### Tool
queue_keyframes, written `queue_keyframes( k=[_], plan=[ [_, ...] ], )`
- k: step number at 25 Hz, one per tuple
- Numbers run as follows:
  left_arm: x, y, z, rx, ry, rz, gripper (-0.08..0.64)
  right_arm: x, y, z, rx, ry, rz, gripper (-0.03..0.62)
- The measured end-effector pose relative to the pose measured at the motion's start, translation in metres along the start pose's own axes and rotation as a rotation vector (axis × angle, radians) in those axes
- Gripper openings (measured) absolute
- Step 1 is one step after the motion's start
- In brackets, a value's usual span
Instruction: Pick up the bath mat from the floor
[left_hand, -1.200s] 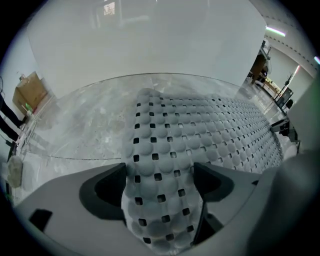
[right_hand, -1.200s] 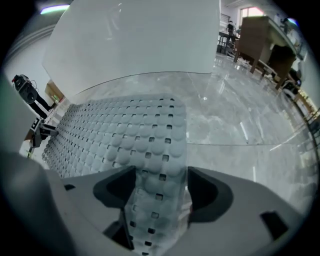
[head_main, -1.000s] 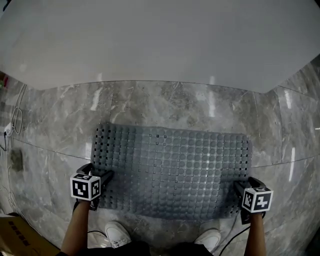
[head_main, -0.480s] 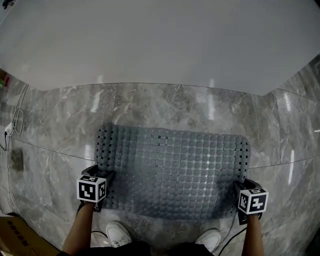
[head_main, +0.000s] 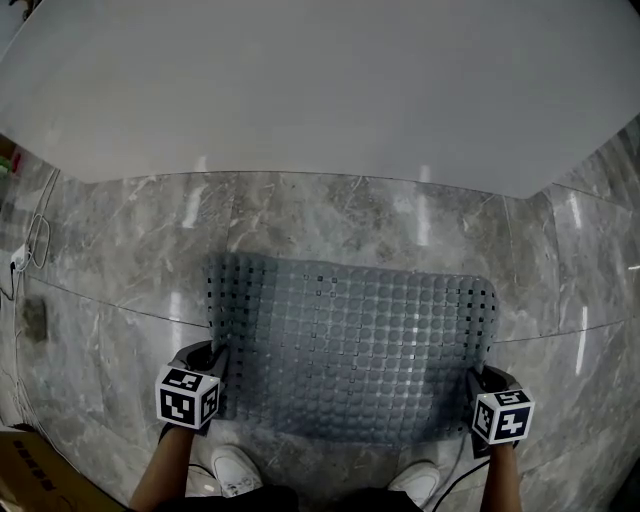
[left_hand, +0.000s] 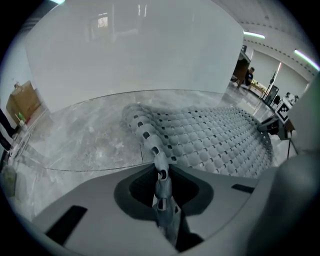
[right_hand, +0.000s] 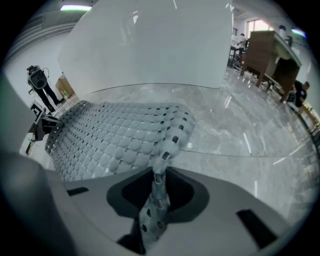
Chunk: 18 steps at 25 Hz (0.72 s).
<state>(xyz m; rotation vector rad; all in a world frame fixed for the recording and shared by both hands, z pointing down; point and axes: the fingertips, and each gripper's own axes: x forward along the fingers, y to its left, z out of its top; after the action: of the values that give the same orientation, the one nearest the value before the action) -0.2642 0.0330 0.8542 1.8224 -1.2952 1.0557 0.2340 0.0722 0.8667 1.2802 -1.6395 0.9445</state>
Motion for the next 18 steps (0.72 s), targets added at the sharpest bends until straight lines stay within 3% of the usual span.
queue_keyframes(
  k=[9,18],
  plan=[
    [-0.03,-0.013,0.023,-0.004,-0.113,-0.046,0.051,-0.027,0.011,0.018,-0.018,-0.109,0.033,0.077],
    [-0.084,-0.042,0.075,0.013,-0.19,-0.028,0.049,-0.079,0.033,0.072,-0.102,-0.173,0.026,0.075]
  ],
)
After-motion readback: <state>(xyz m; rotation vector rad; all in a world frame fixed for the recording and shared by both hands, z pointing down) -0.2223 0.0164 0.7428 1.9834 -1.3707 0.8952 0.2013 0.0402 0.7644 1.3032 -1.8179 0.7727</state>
